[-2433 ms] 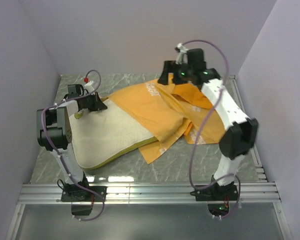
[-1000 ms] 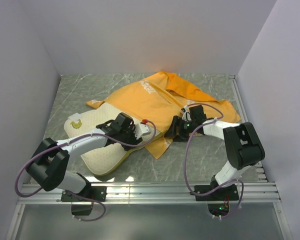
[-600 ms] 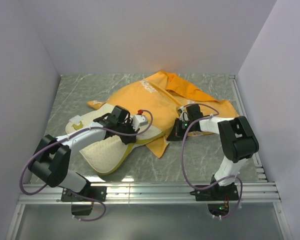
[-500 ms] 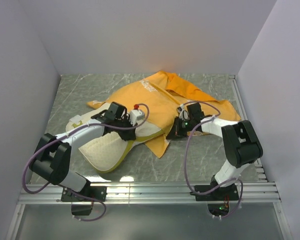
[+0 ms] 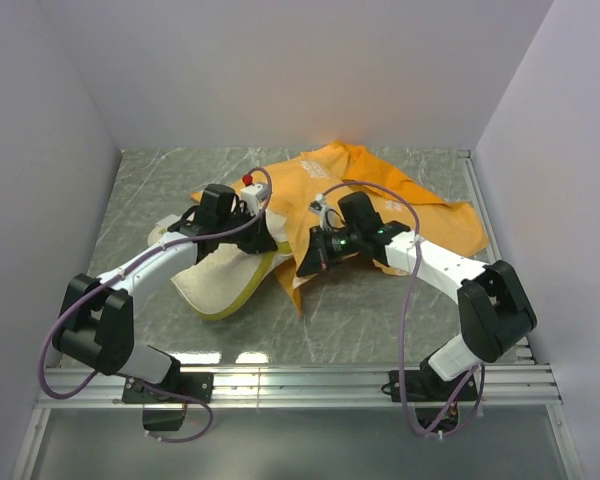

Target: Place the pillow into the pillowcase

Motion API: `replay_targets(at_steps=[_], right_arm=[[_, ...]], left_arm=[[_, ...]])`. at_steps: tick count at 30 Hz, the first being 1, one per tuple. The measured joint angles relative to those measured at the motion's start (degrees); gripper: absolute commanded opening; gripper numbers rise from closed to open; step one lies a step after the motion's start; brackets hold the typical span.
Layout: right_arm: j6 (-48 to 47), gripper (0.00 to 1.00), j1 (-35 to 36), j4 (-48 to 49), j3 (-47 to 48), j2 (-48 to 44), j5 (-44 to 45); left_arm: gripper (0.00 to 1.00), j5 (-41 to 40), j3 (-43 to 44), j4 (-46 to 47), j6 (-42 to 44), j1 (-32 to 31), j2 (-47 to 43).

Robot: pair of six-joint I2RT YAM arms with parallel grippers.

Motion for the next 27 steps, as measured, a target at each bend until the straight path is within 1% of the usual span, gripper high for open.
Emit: replay_targets(at_steps=[3,7,11,12,13,14,15,16,18,20,21,22,23,25,27], right_arm=[[0.83,0.0,4.44,-0.09,5.14,0.02,-1.03],[2.23,0.0,9.53,1.75,10.32,0.02,-3.69],[2.34,0.0,9.92,1.7,9.75,0.11,-5.57],[2.1,0.15,9.62,1.36,9.25,0.11,-6.14],[2.1,0.24,9.35,0.94,8.79,0.11,-6.73],[1.31,0.49,8.92,-0.02,7.96,0.11,-8.59],[1.29,0.57,8.46,-0.98,7.8,0.11,-9.33],[-0.2,0.59,7.63,-3.08,7.89,0.11,-10.82],[-4.7,0.61,5.6,-9.18,9.46,0.31,-12.98],[-10.34,0.61,1.6,-18.71,16.24,2.62,-14.64],[-12.7,0.62,-0.63,-22.8,21.03,4.48,-14.8],[-14.91,0.62,-2.97,-24.92,26.03,6.43,-14.53],[-16.55,0.63,-4.92,-26.21,30.25,8.15,-13.53],[-18.1,0.66,-7.96,-27.65,36.17,10.1,-7.96],[-18.64,0.66,-8.79,-27.98,39.3,11.17,-1.92]], left_arm=[[0.0,-0.81,0.0,3.1,-4.2,0.0,0.07],[0.0,-1.29,0.0,5.77,-7.39,0.0,0.07],[0.0,-1.18,-0.31,5.84,-6.4,-0.02,-0.09],[0.0,-1.11,-1.01,5.9,-5.49,-0.09,-0.35],[0.0,-0.68,-1.88,5.79,-4.35,-0.13,-0.7],[0.0,-0.17,-3.04,5.49,-2.47,-0.17,-1.14],[0.0,0.2,-4.39,4.98,-0.02,-0.26,-1.51],[0.0,0.87,-5.92,4.37,3.26,-0.48,-1.92],[0.01,1.44,-9.14,1.95,10.78,-1.01,-2.84],[0.13,1.9,-11.56,-1.99,18.88,-2.12,-3.93],[0.23,2.21,-12.7,-4.13,23.32,-2.99,-4.68],[0.48,2.75,-13.6,-6.29,27.78,-4.09,-5.75],[0.57,3.56,-14.01,-8.09,31.63,-4.76,-6.73],[0.67,5.88,-14.05,-12.94,37.51,-5.88,-8.96],[0.71,7.58,-12.9,-18.03,42.49,-6.21,-10.88]])
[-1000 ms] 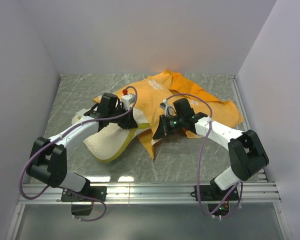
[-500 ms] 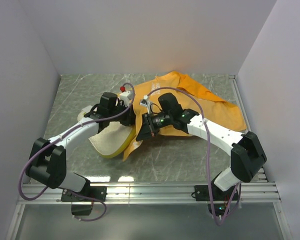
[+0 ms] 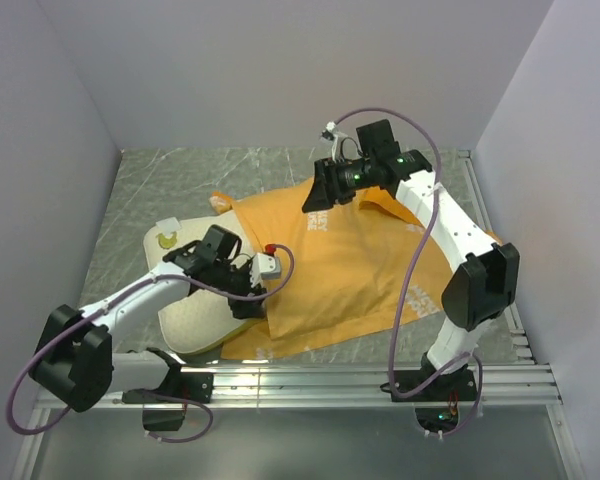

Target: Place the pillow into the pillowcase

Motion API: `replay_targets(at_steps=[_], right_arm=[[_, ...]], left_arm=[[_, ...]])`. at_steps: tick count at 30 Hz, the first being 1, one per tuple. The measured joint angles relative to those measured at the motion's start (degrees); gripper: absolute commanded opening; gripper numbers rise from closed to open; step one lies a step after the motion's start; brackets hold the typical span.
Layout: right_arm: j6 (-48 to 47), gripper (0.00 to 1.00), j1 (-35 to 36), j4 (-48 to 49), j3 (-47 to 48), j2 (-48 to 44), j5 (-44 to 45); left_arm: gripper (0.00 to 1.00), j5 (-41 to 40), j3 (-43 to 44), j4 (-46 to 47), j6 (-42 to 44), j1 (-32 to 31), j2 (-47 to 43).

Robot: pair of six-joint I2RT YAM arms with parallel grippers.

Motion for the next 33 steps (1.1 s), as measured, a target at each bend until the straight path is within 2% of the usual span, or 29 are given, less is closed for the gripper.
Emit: replay_targets(at_steps=[3,7,8,9,10,11,16,21,24,25,27,28,30,33], right_arm=[[-0.92,0.66,1.36,-2.01,7.37,4.39,9.01],[-1.16,0.66,3.65,-2.43,17.66,13.46,17.0],[-1.14,0.73,4.17,-2.34,19.41,15.56,18.8],[-0.87,0.75,4.7,-2.23,20.68,17.51,20.65],[-0.81,0.83,5.16,-2.05,21.77,19.15,22.25],[-0.48,0.84,5.62,-1.62,22.53,20.48,23.5],[0.5,0.84,9.44,2.05,26.93,26.38,29.33],[1.73,0.82,14.32,7.41,29.27,29.75,31.87],[1.75,0.8,16.76,8.85,30.08,31.28,31.69],[1.6,0.8,17.4,8.72,30.08,31.61,31.5],[1.25,0.79,18.1,8.31,29.29,31.78,31.28],[0.98,0.79,18.23,7.63,28.52,31.65,31.26],[0.26,0.79,18.12,6.95,24.76,30.34,31.54],[-0.55,0.78,16.87,4.76,14.93,26.01,32.17]], left_arm=[[0.74,4.07,6.01,-7.65,3.48,4.02,0.35],[0.78,9.18,17.7,-10.56,2.58,16.09,3.13],[0.81,10.08,19.67,-9.57,1.09,19.74,3.76],[0.81,10.47,20.7,-8.59,-0.46,22.8,4.15],[0.82,10.56,20.98,-7.48,-2.12,25.57,4.5],[0.83,10.51,20.98,-6.29,-4.13,28.63,5.03],[0.83,7.32,20.72,-1.75,-11.67,40.3,9.7],[0.83,-0.28,20.74,1.75,-16.28,45.99,12.76],[0.73,-3.3,21.59,2.16,-16.06,46.45,15.72],[0.64,-3.69,22.25,1.81,-15.61,46.34,17.73],[0.55,-3.82,23.85,1.11,-14.6,45.92,22.32],[0.47,-3.8,24.5,0.61,-14.08,45.4,24.9],[0.42,-3.76,24.79,-0.09,-12.7,43.56,28.89],[0.28,-4.85,23.3,0.74,-11.06,38.71,28.96]])
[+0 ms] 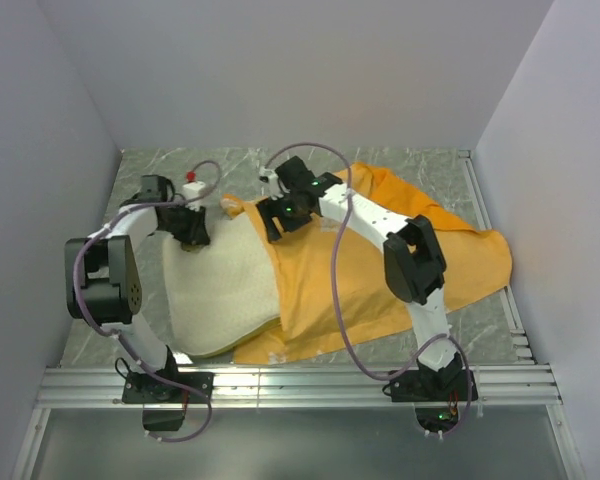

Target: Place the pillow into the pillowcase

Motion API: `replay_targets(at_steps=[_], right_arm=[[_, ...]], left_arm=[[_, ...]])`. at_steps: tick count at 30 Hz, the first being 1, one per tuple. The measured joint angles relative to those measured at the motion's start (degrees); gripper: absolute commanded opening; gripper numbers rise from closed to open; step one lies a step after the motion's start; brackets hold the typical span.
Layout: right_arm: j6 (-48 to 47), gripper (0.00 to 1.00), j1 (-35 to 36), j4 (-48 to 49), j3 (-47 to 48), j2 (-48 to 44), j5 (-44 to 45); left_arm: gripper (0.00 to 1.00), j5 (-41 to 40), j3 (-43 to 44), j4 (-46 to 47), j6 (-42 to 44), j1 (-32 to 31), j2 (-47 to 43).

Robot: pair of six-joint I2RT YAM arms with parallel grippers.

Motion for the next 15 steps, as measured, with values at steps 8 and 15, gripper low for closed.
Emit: replay_targets(at_steps=[8,15], right_arm=[[-1.9,0.76,-12.33,-9.88,-15.58,-11.89,3.91],[-3.93,0.73,-18.21,-13.31,-13.66,-6.75,4.52]], left_arm=[[0.14,1.57,-4.35,1.16,-0.11,-19.89,-3.85],[0.15,5.55,-8.02,1.42,-2.27,-28.15,-5.95]])
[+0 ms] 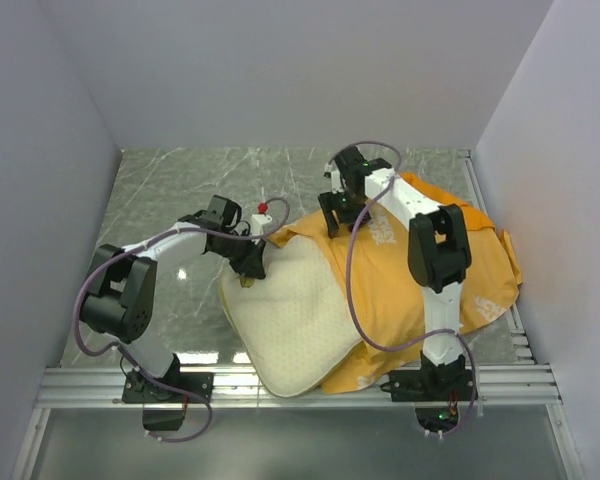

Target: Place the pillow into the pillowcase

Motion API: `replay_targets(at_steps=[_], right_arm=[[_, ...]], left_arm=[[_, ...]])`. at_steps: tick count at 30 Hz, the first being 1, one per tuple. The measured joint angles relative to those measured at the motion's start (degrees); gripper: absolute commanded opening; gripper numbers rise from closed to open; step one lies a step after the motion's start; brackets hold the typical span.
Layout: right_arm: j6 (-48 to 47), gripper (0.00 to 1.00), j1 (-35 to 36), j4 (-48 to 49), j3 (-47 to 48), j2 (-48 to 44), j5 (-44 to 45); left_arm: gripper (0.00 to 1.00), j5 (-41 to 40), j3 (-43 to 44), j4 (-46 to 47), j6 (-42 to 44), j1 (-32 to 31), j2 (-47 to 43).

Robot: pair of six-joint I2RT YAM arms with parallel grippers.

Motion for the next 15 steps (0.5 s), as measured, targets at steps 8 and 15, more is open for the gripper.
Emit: replay_targets(at_steps=[8,15], right_arm=[[-0.92,0.73,6.93,-3.15,19.41,10.32,-4.26],[-2.69,0.73,13.6,-0.13,15.69,5.84,-10.36]], left_arm=[[0.46,5.88,-5.44,-1.46,-2.27,-2.86,-5.07],[0.67,11.82,-7.45,-0.39,-6.43,5.84,-9.86]])
